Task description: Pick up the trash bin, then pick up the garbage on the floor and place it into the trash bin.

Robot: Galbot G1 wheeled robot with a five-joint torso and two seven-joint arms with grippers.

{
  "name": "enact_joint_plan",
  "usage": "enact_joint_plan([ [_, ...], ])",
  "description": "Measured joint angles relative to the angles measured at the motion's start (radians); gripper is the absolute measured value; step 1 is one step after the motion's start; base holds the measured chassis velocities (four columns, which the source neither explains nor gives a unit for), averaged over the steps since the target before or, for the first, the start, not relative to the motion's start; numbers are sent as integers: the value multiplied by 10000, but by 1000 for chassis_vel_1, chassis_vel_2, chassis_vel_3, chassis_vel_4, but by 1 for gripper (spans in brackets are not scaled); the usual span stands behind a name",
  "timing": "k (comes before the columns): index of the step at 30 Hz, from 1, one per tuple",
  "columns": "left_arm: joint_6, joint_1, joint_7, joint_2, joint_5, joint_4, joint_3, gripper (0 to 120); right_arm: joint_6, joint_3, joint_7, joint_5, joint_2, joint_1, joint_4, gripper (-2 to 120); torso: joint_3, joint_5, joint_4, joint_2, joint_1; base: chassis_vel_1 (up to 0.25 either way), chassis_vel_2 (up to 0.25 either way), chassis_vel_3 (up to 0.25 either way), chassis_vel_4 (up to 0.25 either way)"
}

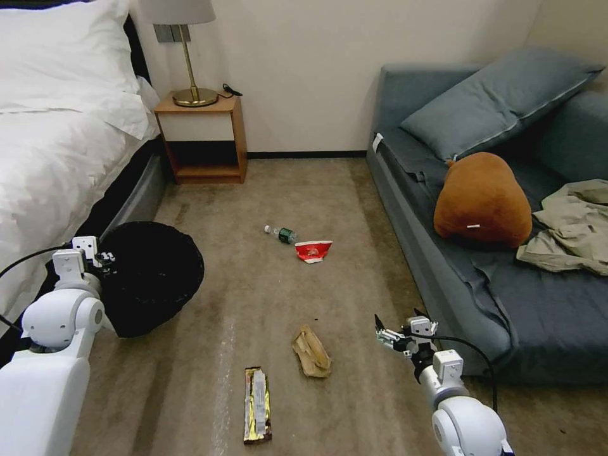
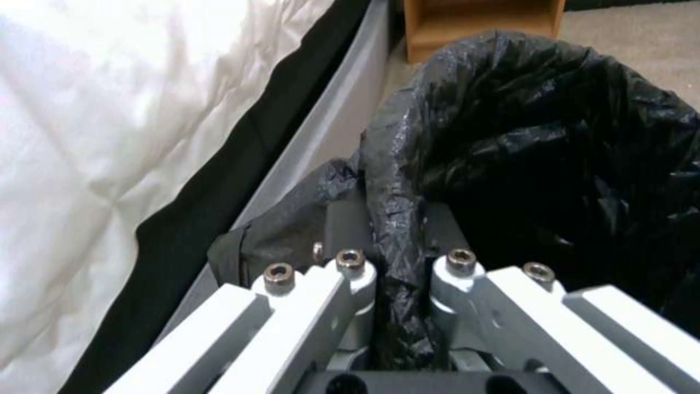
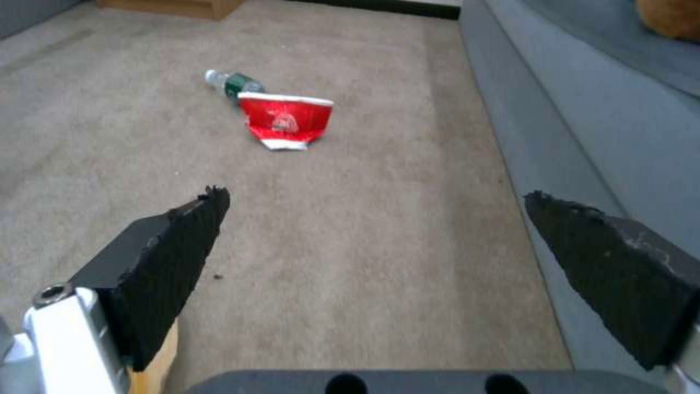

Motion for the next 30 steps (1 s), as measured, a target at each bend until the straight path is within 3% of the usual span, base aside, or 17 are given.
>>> enact_joint_plan([
  [16,-157,115,-9,-209,40,-290,12,4,-252,-1608,-283,-374,-531,1056,-1053,100,0,2,2,0,0,-29,23,27,-25],
  [24,110,251,-353,-517,33,-1210,136,4,-462,-3796,-517,-385,-856,2327,-2404,100,0,1,-1,0,0,0,0,0,0],
  [30,150,447,-411,-771,447,-1392,120,4,-723,-5074,-531,44,-993,3403,-3051,100,0,0,2,0,0,0,0,0,0],
])
